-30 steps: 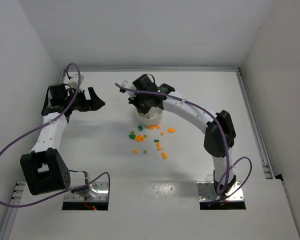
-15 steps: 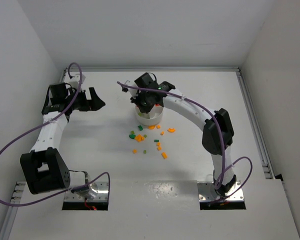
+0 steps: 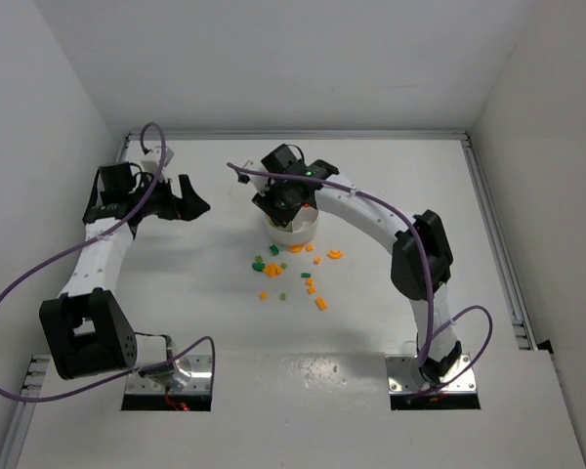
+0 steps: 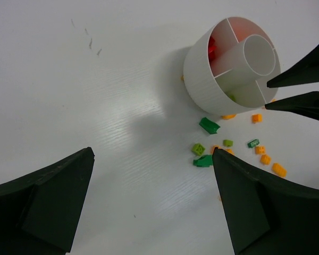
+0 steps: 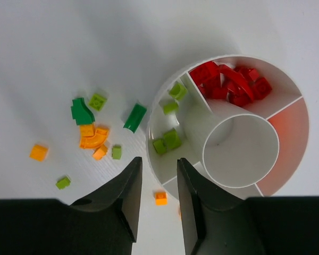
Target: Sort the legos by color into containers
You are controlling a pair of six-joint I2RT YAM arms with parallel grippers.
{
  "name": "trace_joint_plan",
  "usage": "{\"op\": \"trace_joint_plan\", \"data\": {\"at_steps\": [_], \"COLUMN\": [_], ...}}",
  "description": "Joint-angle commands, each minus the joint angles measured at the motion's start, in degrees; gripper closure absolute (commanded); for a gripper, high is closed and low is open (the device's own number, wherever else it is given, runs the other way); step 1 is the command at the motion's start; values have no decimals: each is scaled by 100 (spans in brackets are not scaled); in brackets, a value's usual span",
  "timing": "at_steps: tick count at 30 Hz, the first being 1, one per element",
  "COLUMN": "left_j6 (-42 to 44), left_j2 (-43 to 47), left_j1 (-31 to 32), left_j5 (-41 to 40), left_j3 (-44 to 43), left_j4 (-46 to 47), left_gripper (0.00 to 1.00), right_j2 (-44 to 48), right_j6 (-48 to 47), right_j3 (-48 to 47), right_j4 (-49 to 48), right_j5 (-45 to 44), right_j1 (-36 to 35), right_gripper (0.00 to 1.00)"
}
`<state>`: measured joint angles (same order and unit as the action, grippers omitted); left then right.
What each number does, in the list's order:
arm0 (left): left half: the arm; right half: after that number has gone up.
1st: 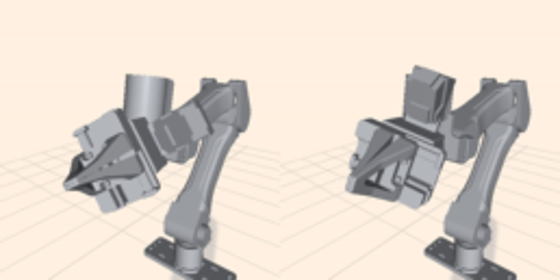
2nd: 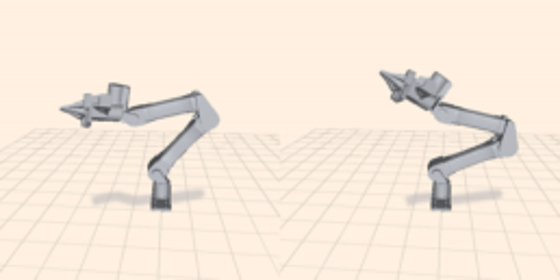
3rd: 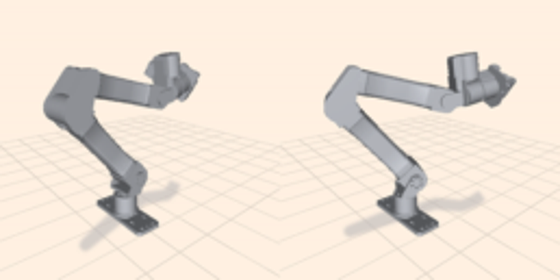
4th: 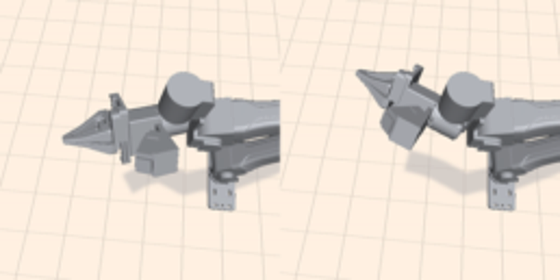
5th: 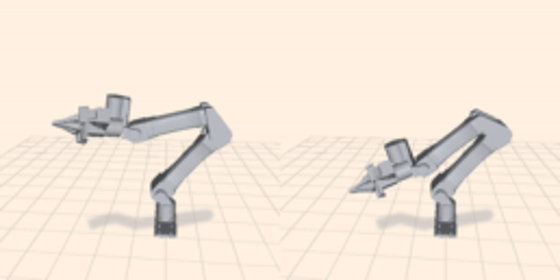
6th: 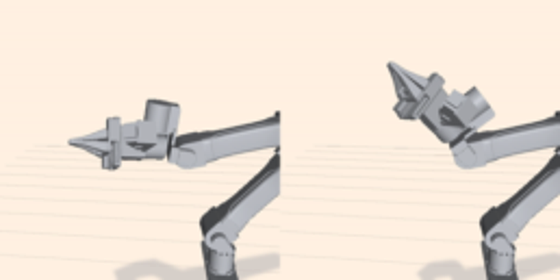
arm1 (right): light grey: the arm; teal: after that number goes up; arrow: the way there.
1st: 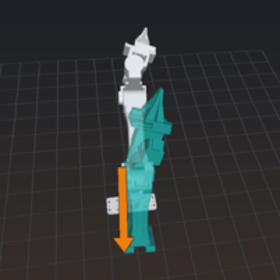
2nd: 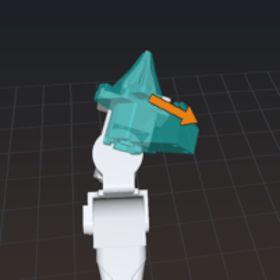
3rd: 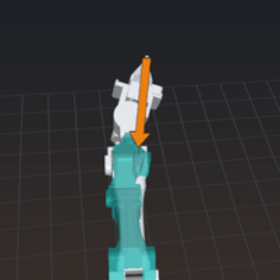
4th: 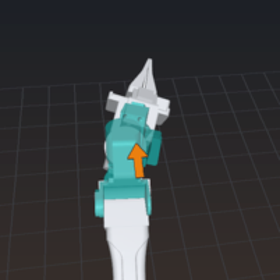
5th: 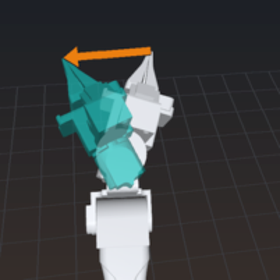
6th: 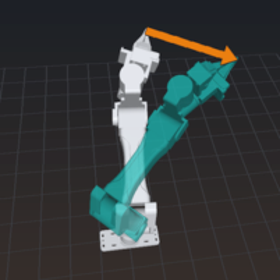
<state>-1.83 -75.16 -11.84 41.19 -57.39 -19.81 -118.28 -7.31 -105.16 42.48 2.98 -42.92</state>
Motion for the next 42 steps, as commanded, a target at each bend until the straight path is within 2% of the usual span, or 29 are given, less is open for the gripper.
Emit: {"op": "trace_joint_plan", "data": {"at_steps": [1, 3, 7, 12, 17, 19, 22, 29, 31, 35, 42], "left_j6": [287, 340, 621, 886, 833, 780, 727, 675, 675, 675, 675], "left_j2": [115, 115, 229, 458, 458, 388, 388, 388, 440, 440, 440], "left_j1": [85, 146, 234, 428, 480, 480, 480, 480, 480, 480, 480], "left_j5": [188, 135, 293, -14, 38, 38, 38, -137, -137, -190, -243], "left_j3": [-53, -53, -1, 175, 175, 175, 175, 122, 175, 175, 175], "left_j4": [-67, -119, -234, -365, -365, -365, -365, -365, -365, -365, -365], "left_gripper": [0, 0, 0, 0, 0, 0, 0, 0, 0, 0, 0], "right_j2": [296, 297, 533, 1438, 1493, 1422, 1369, 948, 859, 640, 525], "right_j6": [10, 10, -225, -991, -975, -887, -728, -482, -482, -482, -430], "right_j3": [91, 93, 276, 1960, 2641, 2930, 3282, 3222, 3222, 3107, 3055], "right_j4": [-214, -275, -152, -301, -161, -432, -836, -1118, -1171, -1224, -1277], "right_j5": [-122, -175, 254, 1324, 2082, 2005, 1321, 723, 494, 344, 229], "right_j1": [20, 20, 20, -156, -400, -542, -910, -1219, -1272, -1325, -1325], "right_gripper": [65, 64, 73, 75, 73, 72, 69, 67, 64, 55, 55]}}
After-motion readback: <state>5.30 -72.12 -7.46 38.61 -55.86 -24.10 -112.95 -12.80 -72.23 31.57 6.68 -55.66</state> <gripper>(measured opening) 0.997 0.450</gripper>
